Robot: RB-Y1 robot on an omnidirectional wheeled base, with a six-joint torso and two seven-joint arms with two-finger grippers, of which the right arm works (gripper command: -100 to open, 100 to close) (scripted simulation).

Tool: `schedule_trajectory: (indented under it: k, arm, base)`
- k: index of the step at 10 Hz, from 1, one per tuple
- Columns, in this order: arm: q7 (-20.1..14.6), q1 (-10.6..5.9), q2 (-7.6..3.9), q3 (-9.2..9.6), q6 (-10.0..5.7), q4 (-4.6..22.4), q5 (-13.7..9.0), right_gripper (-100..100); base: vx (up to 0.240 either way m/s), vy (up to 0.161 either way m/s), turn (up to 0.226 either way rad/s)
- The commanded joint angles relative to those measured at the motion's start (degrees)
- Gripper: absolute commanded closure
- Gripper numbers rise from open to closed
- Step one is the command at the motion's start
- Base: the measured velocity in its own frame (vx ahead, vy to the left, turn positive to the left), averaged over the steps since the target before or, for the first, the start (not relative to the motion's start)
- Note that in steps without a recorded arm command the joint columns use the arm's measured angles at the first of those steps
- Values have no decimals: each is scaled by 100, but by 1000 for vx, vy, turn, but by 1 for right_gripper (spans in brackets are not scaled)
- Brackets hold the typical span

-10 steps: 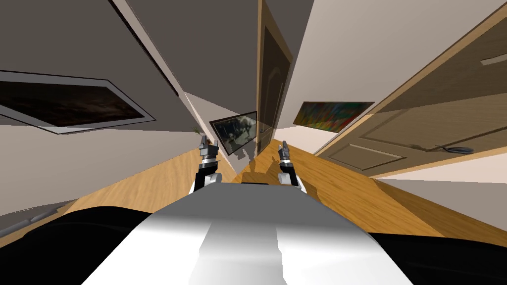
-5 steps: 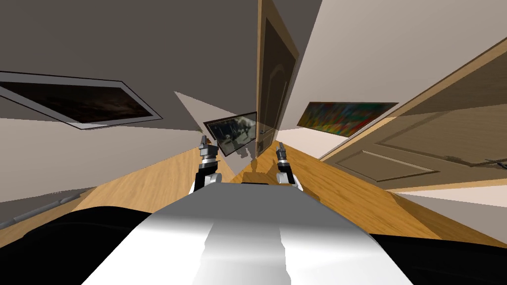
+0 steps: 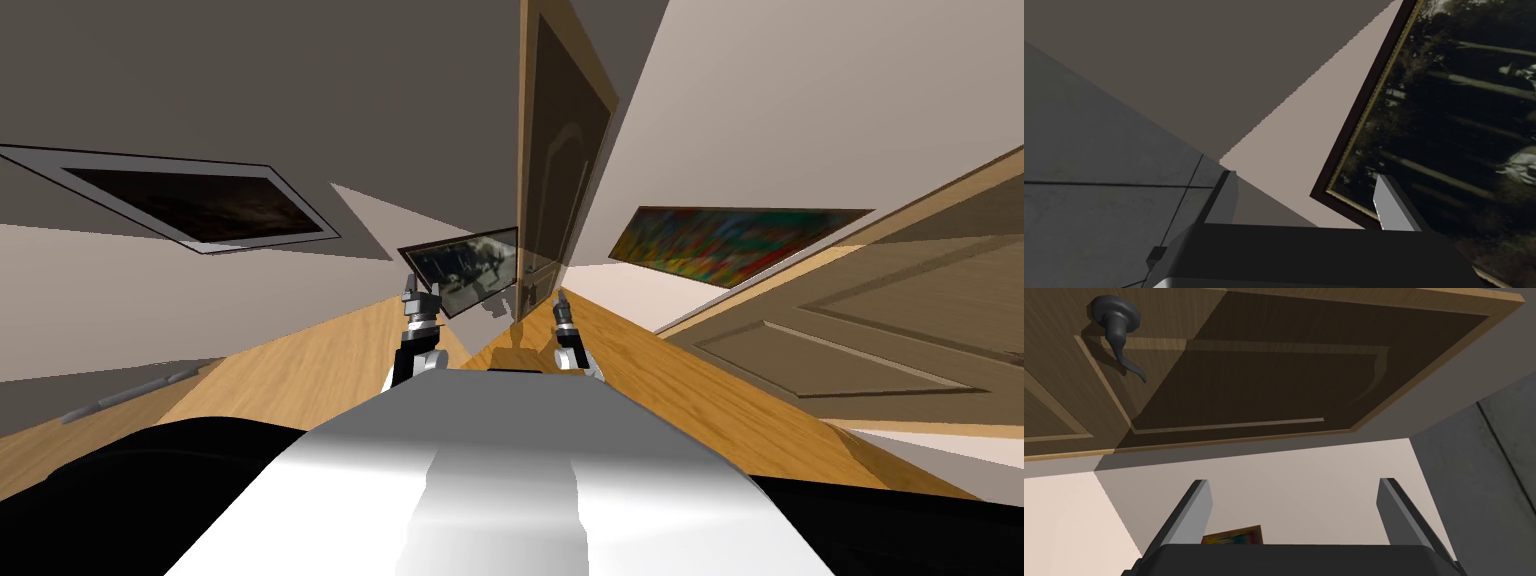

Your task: Push the door open

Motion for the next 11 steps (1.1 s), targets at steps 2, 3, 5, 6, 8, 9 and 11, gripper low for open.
schedule_trajectory:
  k: [2, 3, 5, 6, 8, 9, 11]
  arm:
    - [77, -141, -17, 82, -23, 298, -75, -100]
    - [118, -217, -21, 128, -43, 465, -113, -100]
    - [160, -293, -19, 174, -63, 633, -150, -100]
    - [201, -368, -15, 220, -83, 800, -188, -100]
    - [243, -444, -10, 266, -103, 967, -226, -100]
    - [284, -520, -5, 312, -123, 1135, -263, -100]
    - [345, -632, 9, 380, -152, 1381, -319, -100]
  base:
    - [100, -142, 136]
    - [93, -145, 193]
    - [77, -123, 105]
    - [95, -138, 125]
    - [79, -136, 122]
    - [81, -165, 140]
    - [80, -148, 142]
